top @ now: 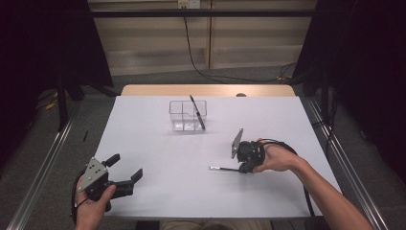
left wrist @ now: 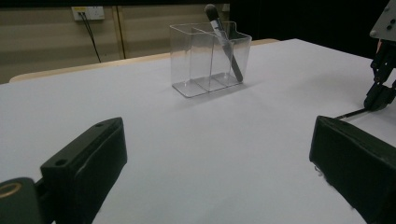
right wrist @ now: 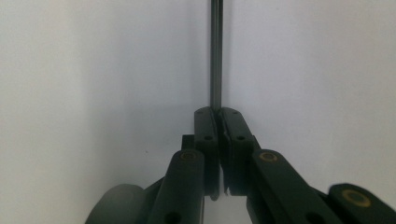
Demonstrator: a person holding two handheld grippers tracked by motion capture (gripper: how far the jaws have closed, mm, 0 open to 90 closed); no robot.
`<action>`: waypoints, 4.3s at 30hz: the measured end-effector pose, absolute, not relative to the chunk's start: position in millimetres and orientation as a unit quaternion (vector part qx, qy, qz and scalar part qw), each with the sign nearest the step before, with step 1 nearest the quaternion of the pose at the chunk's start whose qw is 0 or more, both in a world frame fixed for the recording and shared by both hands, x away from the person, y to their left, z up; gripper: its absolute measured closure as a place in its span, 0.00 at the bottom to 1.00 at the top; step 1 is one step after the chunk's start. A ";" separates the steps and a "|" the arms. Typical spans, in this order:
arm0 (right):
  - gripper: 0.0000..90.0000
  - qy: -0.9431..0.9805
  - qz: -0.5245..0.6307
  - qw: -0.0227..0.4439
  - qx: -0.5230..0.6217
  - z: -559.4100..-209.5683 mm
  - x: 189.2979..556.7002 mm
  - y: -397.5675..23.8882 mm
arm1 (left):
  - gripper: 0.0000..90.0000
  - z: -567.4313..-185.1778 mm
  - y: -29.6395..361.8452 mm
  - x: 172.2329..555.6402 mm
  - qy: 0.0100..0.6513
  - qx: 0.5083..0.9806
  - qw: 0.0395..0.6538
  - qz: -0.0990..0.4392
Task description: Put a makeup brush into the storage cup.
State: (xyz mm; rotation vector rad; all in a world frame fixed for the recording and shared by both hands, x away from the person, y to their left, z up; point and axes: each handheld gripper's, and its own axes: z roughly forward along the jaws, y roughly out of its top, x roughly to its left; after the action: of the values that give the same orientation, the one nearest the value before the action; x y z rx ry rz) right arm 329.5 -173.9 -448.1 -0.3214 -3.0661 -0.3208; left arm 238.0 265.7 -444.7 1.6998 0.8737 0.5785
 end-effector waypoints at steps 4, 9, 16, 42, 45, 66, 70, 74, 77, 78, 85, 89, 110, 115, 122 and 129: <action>0.96 -0.986 -0.119 0.015 -0.112 -444.6 329.6 -176.4 | 0.05 -444.2 266.3 237.9 0.367 0.716 0.541 0.244; 0.96 -0.982 -0.140 0.008 -0.128 -439.3 327.5 -179.5 | 0.05 -444.1 266.3 237.6 0.367 0.716 0.541 0.244; 0.96 -0.973 -0.171 0.001 -0.153 -439.0 324.3 -185.2 | 0.05 -444.1 266.4 237.7 0.366 0.717 0.541 0.244; 0.96 -0.909 -0.339 -0.043 -0.239 -436.7 307.9 -205.3 | 0.05 -444.5 266.4 237.9 0.370 0.714 0.543 0.243; 0.96 -0.900 -0.354 -0.045 -0.250 -436.1 305.7 -206.8 | 0.05 -444.5 266.1 237.7 0.372 0.712 0.544 0.242; 0.96 -0.840 -0.451 -0.069 -0.293 -443.2 292.1 -217.4 | 0.05 -443.1 267.3 237.4 0.367 0.714 0.545 0.242; 0.96 -0.835 -0.459 -0.063 -0.297 -446.4 291.6 -216.9 | 0.05 -442.7 267.7 236.4 0.369 0.711 0.548 0.241; 0.96 -0.822 -0.482 -0.070 -0.293 -443.9 289.4 -217.1 | 0.05 -442.4 268.5 235.2 0.371 0.709 0.549 0.241; 0.96 -0.810 -0.503 -0.075 -0.291 -443.0 288.5 -217.8 | 0.05 -442.4 267.9 234.8 0.370 0.709 0.549 0.241; 0.96 -0.807 -0.508 -0.074 -0.291 -443.3 288.2 -218.2 | 0.05 -442.3 267.7 234.7 0.370 0.710 0.549 0.241; 0.96 -0.789 -0.531 -0.086 -0.296 -440.9 285.2 -221.2 | 0.05 -442.1 267.2 234.8 0.368 0.711 0.549 0.242; 0.96 -0.782 -0.542 -0.092 -0.295 -438.6 282.9 -221.3 | 0.05 -441.6 263.5 234.9 0.356 0.718 0.548 0.238; 0.96 -0.774 -0.564 -0.091 -0.272 -431.5 276.1 -212.2 | 0.03 -435.5 241.3 236.1 0.325 0.731 0.559 0.219; 0.96 -0.773 -0.567 -0.089 -0.270 -431.3 276.0 -210.8 | 0.03 -434.8 237.5 237.9 0.325 0.730 0.564 0.209; 0.96 -0.781 -0.563 -0.080 -0.259 -431.1 273.8 -202.1 | 0.03 -431.5 227.0 239.9 0.316 0.733 0.568 0.199; 0.96 -0.776 -0.570 -0.074 -0.259 -430.8 273.9 -198.1 | 0.02 -427.5 214.4 242.9 0.299 0.741 0.567 0.200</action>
State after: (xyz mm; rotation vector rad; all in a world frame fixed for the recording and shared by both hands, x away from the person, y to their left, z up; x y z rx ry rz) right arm 273.9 -198.1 -430.8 -0.8551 -2.5615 -1.8791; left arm 242.9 214.4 -427.5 1.7423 0.7016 0.4693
